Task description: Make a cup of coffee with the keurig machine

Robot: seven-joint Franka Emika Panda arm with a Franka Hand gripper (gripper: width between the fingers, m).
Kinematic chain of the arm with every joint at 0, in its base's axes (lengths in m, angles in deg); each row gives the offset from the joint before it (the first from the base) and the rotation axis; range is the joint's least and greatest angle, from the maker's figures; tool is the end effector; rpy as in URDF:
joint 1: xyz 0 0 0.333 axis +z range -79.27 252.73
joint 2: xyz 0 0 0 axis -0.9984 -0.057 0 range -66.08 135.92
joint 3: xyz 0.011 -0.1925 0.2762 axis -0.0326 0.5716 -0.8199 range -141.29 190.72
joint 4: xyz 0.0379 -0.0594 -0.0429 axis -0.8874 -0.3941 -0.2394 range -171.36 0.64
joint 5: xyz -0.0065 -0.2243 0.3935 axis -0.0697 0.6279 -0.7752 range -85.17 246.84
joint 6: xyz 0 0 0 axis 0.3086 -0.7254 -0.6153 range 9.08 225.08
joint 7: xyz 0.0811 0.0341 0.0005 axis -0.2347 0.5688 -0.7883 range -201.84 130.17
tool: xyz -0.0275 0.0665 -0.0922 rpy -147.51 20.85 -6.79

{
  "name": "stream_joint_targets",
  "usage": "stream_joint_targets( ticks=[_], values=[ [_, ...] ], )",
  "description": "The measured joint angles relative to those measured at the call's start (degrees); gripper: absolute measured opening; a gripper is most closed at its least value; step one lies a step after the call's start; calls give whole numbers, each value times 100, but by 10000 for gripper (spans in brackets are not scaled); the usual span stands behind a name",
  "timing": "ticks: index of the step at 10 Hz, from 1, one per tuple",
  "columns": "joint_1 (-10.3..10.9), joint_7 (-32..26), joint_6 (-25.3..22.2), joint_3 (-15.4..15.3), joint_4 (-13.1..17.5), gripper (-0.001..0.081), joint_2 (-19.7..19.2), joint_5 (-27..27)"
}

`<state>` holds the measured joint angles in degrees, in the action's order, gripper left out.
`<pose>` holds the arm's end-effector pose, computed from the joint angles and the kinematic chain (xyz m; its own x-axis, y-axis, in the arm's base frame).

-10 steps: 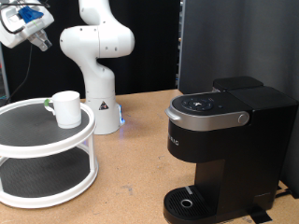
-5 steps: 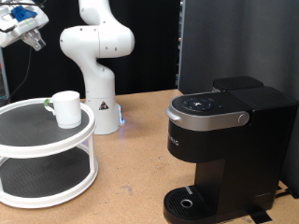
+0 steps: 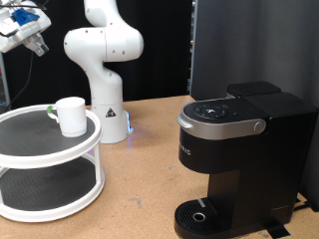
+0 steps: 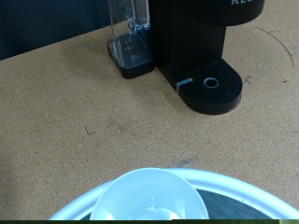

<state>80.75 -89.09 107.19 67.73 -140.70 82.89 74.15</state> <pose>0.2555 -0.2755 0.4590 0.9057 0.1581 0.3933 0.3475 -0.8082 -0.4755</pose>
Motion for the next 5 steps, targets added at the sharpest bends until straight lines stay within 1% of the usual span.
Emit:
stream_joint_targets(
  ticks=[2, 5],
  values=[
    [-16, -5, 95, 0, -126, 4, 0, 99],
    [-59, -17, 404, 5, -385, 4, 2, 163]
  ],
)
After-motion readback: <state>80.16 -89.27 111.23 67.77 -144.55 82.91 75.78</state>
